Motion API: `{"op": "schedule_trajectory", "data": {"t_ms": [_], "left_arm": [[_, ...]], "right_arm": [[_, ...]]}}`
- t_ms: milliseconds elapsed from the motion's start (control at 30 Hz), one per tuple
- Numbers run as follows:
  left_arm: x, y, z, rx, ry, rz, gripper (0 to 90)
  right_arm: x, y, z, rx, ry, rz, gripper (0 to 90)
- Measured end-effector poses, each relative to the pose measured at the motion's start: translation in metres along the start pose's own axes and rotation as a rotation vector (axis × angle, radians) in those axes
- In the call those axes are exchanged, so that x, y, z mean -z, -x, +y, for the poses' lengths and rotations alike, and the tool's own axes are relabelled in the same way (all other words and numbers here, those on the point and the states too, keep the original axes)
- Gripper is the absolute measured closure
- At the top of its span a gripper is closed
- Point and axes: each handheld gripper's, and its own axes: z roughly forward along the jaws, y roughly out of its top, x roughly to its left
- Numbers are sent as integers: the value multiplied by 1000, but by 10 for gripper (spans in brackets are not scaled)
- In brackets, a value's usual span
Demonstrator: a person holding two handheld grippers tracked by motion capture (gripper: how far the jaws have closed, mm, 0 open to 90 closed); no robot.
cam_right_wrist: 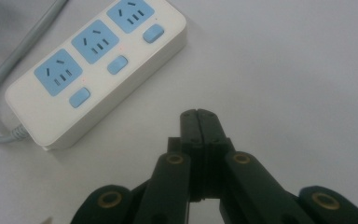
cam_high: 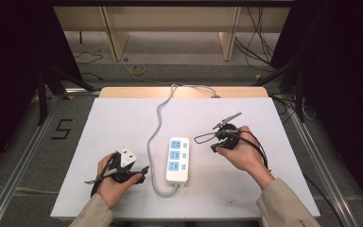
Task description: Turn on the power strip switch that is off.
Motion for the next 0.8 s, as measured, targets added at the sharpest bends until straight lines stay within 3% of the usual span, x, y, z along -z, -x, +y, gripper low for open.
{"op": "schedule_trajectory", "data": {"t_ms": [800], "left_arm": [[0, 2, 0, -3, 3, 0, 270]], "right_arm": [[-6, -5, 17, 15, -7, -10, 900]]}}
